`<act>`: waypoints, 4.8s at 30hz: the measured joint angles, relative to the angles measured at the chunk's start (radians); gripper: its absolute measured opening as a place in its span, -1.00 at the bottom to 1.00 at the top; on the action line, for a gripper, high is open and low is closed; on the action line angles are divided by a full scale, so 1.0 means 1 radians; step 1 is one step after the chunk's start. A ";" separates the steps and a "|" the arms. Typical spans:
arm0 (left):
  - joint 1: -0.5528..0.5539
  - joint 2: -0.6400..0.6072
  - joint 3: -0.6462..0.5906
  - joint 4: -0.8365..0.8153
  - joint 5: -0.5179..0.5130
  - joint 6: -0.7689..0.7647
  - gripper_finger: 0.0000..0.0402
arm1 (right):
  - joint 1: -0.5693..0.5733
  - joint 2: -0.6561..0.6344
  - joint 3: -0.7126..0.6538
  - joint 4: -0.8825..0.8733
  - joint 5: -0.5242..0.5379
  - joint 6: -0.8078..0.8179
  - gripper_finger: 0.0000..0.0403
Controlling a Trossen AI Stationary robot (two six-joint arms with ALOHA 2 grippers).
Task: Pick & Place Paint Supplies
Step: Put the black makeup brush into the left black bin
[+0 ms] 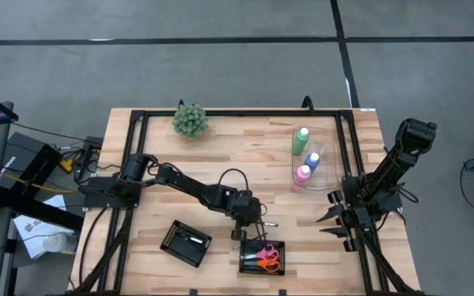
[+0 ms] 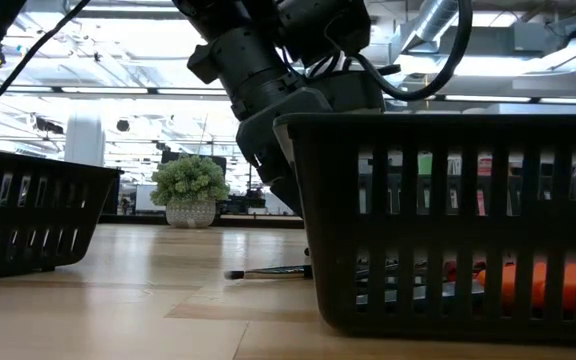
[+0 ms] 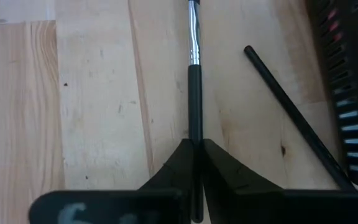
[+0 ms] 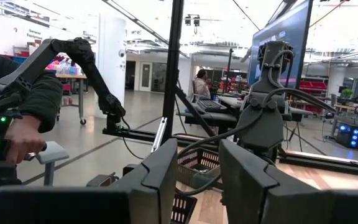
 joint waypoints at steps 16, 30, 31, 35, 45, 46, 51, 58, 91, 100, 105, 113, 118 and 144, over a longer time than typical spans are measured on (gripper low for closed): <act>0.002 0.000 -0.002 0.005 0.024 -0.012 -0.98 | 0.000 0.000 0.000 0.000 0.000 0.002 -0.46; 0.000 0.007 -0.008 0.184 0.048 -0.016 -0.99 | 0.001 0.000 0.000 -0.017 -0.001 0.018 -0.46; 0.000 0.007 -0.008 0.191 0.048 -0.016 -0.99 | 0.001 0.000 0.000 -0.017 -0.001 0.018 -0.46; 0.000 0.009 -0.011 0.222 0.047 -0.016 -0.99 | 0.001 0.000 0.000 -0.018 -0.002 0.018 -0.46; 0.017 0.005 -0.075 0.332 0.050 -0.046 -0.99 | 0.001 0.000 0.000 -0.022 -0.005 0.019 -0.46; 0.020 0.004 -0.078 0.337 0.053 -0.049 -0.99 | 0.001 0.000 0.000 -0.022 -0.005 0.019 -0.46; 0.045 0.003 -0.085 0.322 0.016 -0.069 -0.99 | 0.001 0.000 0.000 -0.022 -0.005 0.020 -0.46; 0.101 0.002 -0.084 0.248 -0.093 -0.068 -0.99 | 0.001 0.000 0.000 -0.022 -0.005 0.021 -0.46; 0.230 -0.058 -0.074 -0.132 -0.055 -0.019 -0.53 | 0.001 0.000 0.000 -0.031 -0.013 0.044 -0.46; 0.231 -0.061 -0.074 -0.145 -0.057 -0.019 -0.93 | 0.000 0.000 0.000 -0.030 -0.013 0.045 -0.46; 0.231 -0.061 -0.074 -0.145 -0.051 -0.018 -0.96 | 0.001 0.000 0.000 -0.030 -0.013 0.044 -0.46; 0.232 -0.061 -0.074 -0.137 -0.046 -0.009 -0.96 | 0.000 0.000 0.000 -0.030 -0.013 0.045 -0.46; 0.231 -0.075 -0.083 -0.110 -0.046 -0.007 -0.96 | 0.001 0.000 0.000 -0.031 -0.013 0.045 -0.46; 0.181 -0.210 -0.331 0.375 -0.063 -0.048 -0.99 | 0.001 0.000 0.001 -0.055 -0.014 0.056 -0.46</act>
